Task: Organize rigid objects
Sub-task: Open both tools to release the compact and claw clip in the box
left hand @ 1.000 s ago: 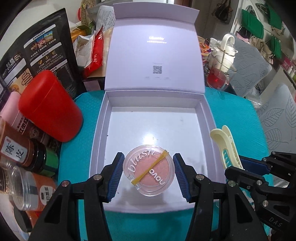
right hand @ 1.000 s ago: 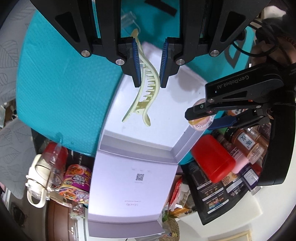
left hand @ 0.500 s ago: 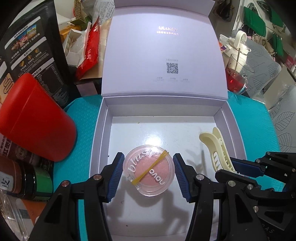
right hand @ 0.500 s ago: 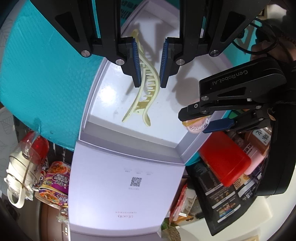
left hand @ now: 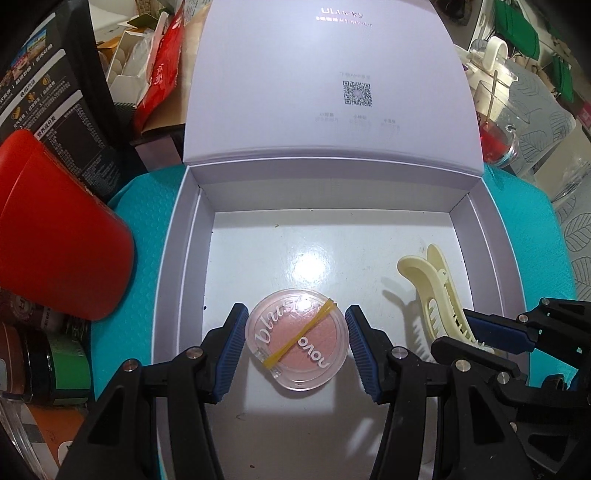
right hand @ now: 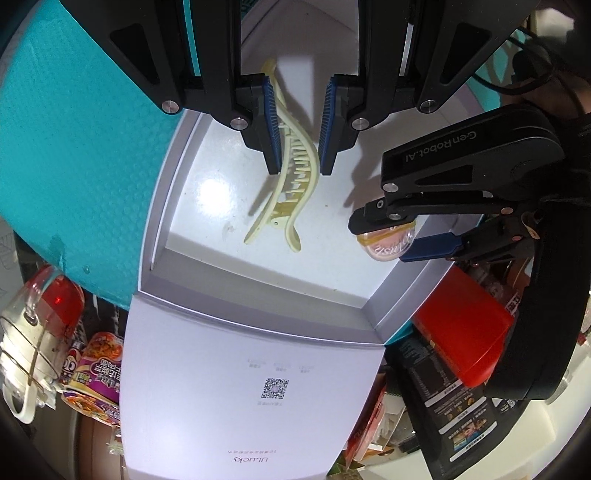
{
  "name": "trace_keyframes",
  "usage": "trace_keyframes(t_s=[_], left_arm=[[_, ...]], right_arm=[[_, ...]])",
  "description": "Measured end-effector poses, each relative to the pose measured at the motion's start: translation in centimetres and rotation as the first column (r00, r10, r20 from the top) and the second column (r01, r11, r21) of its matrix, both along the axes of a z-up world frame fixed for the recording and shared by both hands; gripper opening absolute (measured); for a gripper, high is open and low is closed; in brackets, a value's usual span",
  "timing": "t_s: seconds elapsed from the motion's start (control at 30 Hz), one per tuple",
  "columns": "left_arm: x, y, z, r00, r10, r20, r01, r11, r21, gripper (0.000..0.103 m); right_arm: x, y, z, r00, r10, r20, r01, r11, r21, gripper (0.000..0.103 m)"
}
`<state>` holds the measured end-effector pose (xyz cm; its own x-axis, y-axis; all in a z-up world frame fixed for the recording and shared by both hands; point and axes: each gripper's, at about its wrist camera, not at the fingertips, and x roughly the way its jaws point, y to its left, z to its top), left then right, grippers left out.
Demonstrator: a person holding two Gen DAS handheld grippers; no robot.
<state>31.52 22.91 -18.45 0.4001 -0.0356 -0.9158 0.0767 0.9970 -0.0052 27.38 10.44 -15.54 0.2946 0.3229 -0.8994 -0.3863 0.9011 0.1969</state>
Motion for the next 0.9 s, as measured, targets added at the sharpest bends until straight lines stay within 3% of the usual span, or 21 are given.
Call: trace_keyframes(t_s=[0.2, 0.9], left_arm=[[0.5, 0.0, -0.8, 0.997, 0.018, -0.080, -0.023, 0.998, -0.062, 0.054], [-3.3, 0.1, 5.3, 0.997, 0.075, 0.025, -0.074, 0.997, -0.035, 0.054]], right_arm=[[0.1, 0.0, -0.1, 1.000, -0.019, -0.009, 0.018, 1.000, -0.025, 0.021], [-3.6, -1.2, 5.8, 0.995, -0.058, 0.076, 0.059, 0.998, -0.022, 0.021]])
